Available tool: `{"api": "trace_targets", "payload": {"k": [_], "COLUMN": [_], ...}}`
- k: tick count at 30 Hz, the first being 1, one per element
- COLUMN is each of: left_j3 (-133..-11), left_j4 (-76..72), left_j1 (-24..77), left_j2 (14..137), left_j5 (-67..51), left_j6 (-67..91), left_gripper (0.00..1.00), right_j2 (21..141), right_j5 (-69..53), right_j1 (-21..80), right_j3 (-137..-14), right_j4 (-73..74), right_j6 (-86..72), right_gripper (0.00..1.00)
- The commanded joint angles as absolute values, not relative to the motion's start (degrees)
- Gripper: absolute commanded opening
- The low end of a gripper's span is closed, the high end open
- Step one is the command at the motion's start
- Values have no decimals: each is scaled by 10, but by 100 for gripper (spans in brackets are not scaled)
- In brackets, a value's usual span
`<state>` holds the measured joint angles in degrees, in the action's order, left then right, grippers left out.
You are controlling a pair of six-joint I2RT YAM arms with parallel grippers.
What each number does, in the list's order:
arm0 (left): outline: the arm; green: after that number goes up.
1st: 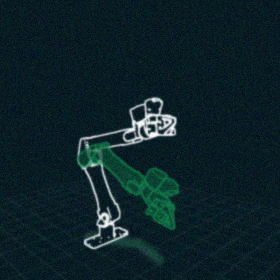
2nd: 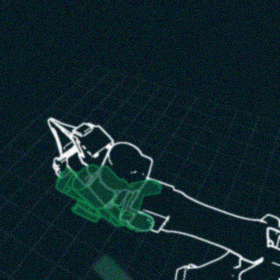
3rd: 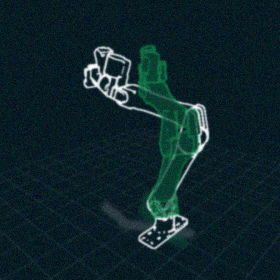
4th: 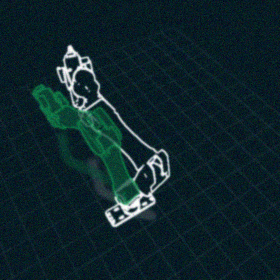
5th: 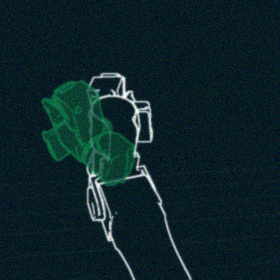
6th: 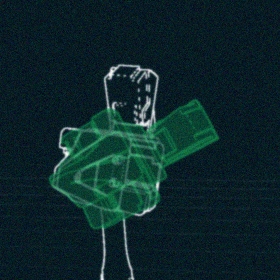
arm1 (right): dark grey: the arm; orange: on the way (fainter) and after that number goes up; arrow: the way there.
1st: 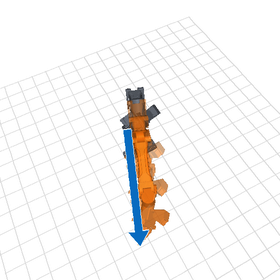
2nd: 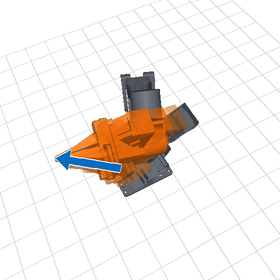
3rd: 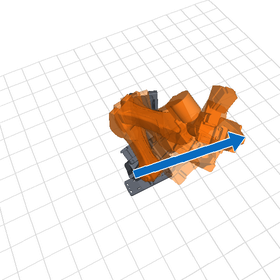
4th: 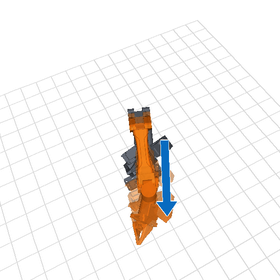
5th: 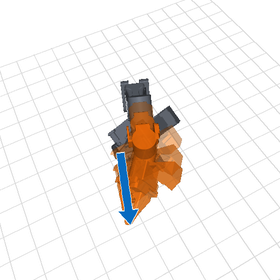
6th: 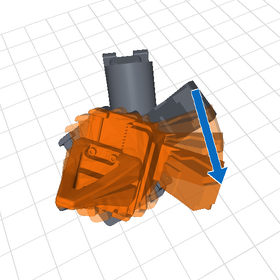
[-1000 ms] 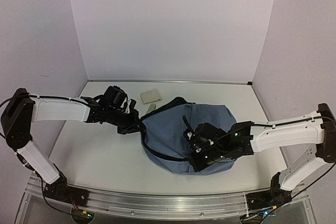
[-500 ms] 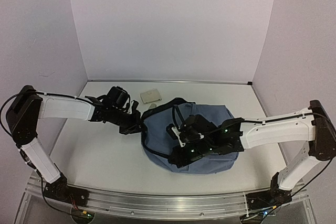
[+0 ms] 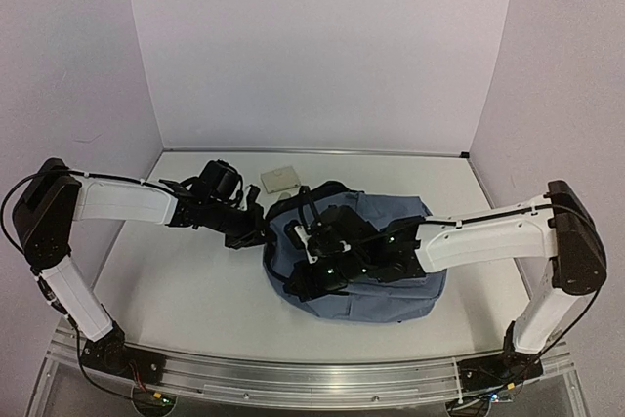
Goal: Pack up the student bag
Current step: Zip the student bag at the center of the board.
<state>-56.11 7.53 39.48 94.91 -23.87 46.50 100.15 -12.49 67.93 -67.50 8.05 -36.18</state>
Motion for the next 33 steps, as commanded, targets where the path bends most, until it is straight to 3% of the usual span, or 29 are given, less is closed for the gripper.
{"api": "trace_targets", "payload": {"k": [1,7,9,11,15,17,22,33], "left_j3": [-559,-557,-549,-527,-494,-490,-490,-460], "left_j4": [43,46,53,36,53,74,116,125], "left_j1": [403,403,403,403,403,405,467,595], "left_j2": [939,934,915,881,797,772,759,770], "left_j5": [-251,-241,-209,-179,-106,-96,-94,-52], "left_j6": [467,467,468,468,451,429,376,380], "left_gripper": [0,0,2,19,69,77,79,79], "right_j2": [1029,1053,1050,1038,982,952,884,781], "right_j5": [-129,-121,-120,-114,-87,-62,23,5], "right_j1": [689,696,699,703,706,706,696,575], "right_j3": [-731,-755,-763,-765,-743,-724,-689,-599], "right_j4": [13,13,14,13,20,29,63,69], "right_j6": [-356,-352,-351,-347,-340,-334,-324,-332], "right_gripper": [0,0,9,20,35,42,56,59]}}
